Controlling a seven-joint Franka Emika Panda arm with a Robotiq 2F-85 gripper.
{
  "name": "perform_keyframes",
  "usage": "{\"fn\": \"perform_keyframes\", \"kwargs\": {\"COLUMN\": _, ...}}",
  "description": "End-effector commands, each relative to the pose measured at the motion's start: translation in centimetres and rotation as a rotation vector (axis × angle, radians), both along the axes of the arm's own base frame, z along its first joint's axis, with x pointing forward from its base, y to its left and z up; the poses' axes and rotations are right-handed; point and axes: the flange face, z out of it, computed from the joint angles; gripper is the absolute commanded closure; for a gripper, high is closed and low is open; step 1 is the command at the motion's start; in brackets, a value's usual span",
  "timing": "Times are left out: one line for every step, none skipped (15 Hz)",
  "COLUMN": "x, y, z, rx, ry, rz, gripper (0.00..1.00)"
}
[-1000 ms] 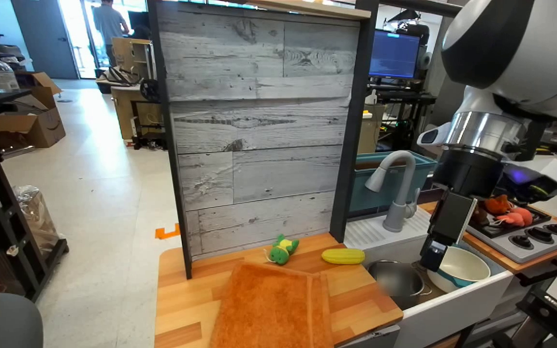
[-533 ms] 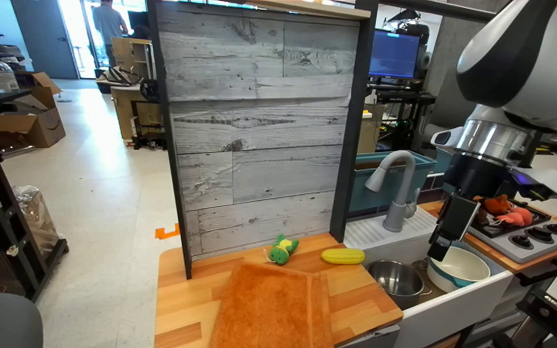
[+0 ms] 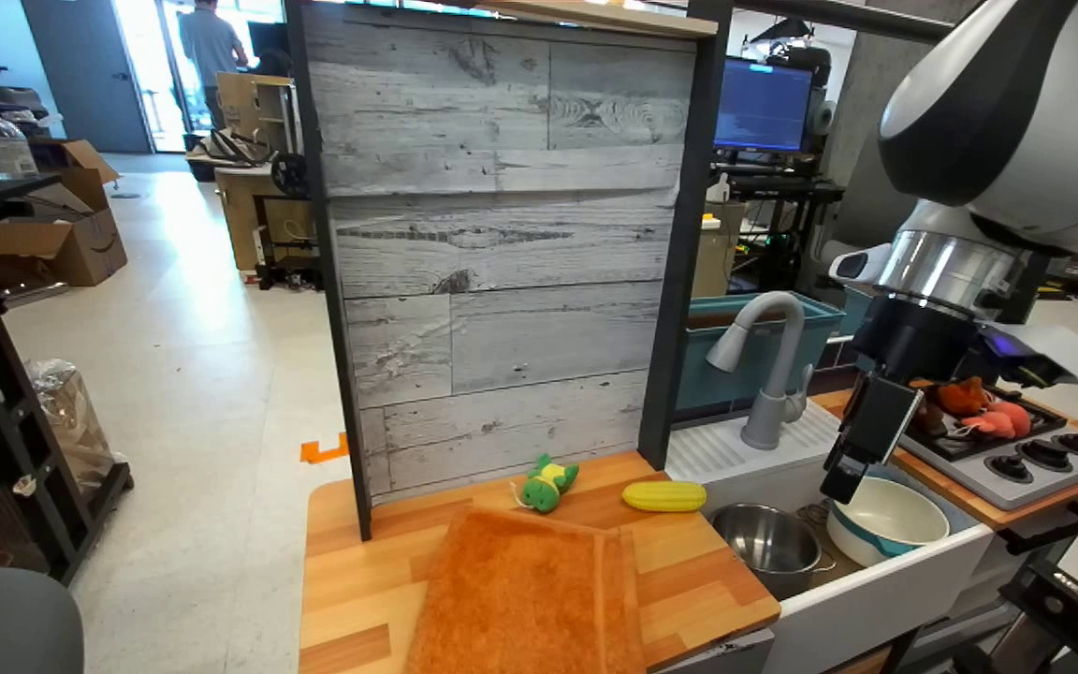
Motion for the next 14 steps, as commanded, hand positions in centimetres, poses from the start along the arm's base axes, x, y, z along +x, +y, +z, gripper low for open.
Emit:
{"fn": "perform_keyframes", "kwargs": {"x": 0.1, "y": 0.0, "z": 0.1, "rx": 0.000, "ry": 0.000, "rz": 0.000, "gripper": 0.00}}
{"fn": "perform_keyframes", "kwargs": {"x": 0.1, "y": 0.0, "z": 0.1, "rx": 0.000, "ry": 0.000, "rz": 0.000, "gripper": 0.00}}
{"fn": "perform_keyframes", "kwargs": {"x": 0.1, "y": 0.0, "z": 0.1, "rx": 0.000, "ry": 0.000, "rz": 0.000, "gripper": 0.00}}
{"fn": "perform_keyframes", "kwargs": {"x": 0.1, "y": 0.1, "z": -0.5, "rx": -0.017, "ry": -0.028, "rz": 0.002, "gripper": 0.00}}
{"fn": "perform_keyframes", "kwargs": {"x": 0.7, "y": 0.2, "z": -0.4, "rx": -0.089, "ry": -0.111, "rz": -0.030, "gripper": 0.00}}
{"fn": "perform_keyframes", "kwargs": {"x": 1.6, "y": 0.2, "z": 0.2, "rx": -0.110, "ry": -0.160, "rz": -0.030, "gripper": 0.00}}
{"fn": "perform_keyframes", "kwargs": {"x": 2.1, "y": 0.6, "z": 0.9, "rx": -0.142, "ry": -0.218, "rz": -0.023, "gripper": 0.00}}
{"fn": "perform_keyframes", "kwargs": {"x": 2.5, "y": 1.2, "z": 1.4, "rx": -0.169, "ry": -0.272, "rz": -0.023, "gripper": 0.00}}
{"fn": "perform_keyframes", "kwargs": {"x": 3.0, "y": 1.9, "z": 2.0, "rx": -0.194, "ry": -0.329, "rz": -0.024, "gripper": 0.00}}
{"fn": "perform_keyframes", "kwargs": {"x": 3.7, "y": 3.0, "z": 2.6, "rx": -0.209, "ry": -0.386, "rz": -0.033, "gripper": 0.00}}
{"fn": "perform_keyframes", "kwargs": {"x": 4.0, "y": 4.1, "z": 2.9, "rx": -0.226, "ry": -0.443, "rz": -0.035, "gripper": 0.00}}
{"fn": "perform_keyframes", "kwargs": {"x": 4.3, "y": 5.2, "z": 3.0, "rx": -0.248, "ry": -0.496, "rz": -0.027, "gripper": 0.00}}
{"fn": "perform_keyframes", "kwargs": {"x": 4.6, "y": 6.1, "z": 3.2, "rx": -0.270, "ry": -0.549, "rz": -0.018, "gripper": 0.00}}
{"fn": "perform_keyframes", "kwargs": {"x": 4.8, "y": 6.7, "z": 2.9, "rx": -0.298, "ry": -0.596, "rz": 0.002, "gripper": 0.00}}
